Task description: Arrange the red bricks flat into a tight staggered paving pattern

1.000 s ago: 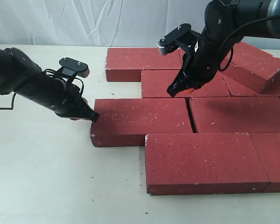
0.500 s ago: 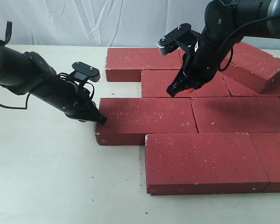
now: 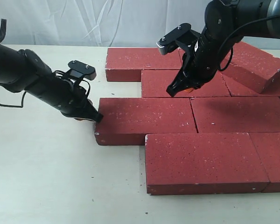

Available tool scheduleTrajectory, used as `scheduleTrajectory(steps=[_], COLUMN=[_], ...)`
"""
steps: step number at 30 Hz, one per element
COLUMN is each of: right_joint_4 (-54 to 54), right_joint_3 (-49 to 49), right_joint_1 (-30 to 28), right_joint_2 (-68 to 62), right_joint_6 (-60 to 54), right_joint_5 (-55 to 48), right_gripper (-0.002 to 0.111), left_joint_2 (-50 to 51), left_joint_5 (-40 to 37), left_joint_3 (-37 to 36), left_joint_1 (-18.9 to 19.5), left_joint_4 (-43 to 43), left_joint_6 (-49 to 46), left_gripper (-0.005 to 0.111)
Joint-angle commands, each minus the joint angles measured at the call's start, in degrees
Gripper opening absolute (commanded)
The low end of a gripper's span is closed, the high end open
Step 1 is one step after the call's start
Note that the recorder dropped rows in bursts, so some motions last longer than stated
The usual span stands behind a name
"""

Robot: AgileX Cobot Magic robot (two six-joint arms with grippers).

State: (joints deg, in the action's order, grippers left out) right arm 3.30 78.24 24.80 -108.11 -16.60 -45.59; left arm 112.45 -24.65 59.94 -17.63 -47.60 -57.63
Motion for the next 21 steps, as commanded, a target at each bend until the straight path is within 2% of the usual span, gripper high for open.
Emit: scheduleTrajectory(steps=[1, 9, 21], right_joint_4=[-0.21, -0.21, -4.32], right_joint_3=[-0.21, -0.21, -0.21], right_joint_1=[-0.33, -0.33, -0.16], right_joint_2=[0.54, 0.54, 0.54], right_joint_6=[0.13, 0.13, 0.13], right_joint_5=[0.37, 0.75, 1.5], right_gripper=[-0.001, -0.001, -0.001], left_joint_2=[-2.4, -2.77, -4.63], left_joint_5=[-2.42, -4.04, -3.7], left_joint_3=[0.22, 0.22, 0.22], left_joint_1=[2.27, 7.14, 7.24], left_joint_4=[1.63, 2.9, 2.25], left_joint_6=[1.58, 3.28, 2.11], left_gripper=[0.0, 0.0, 0.0])
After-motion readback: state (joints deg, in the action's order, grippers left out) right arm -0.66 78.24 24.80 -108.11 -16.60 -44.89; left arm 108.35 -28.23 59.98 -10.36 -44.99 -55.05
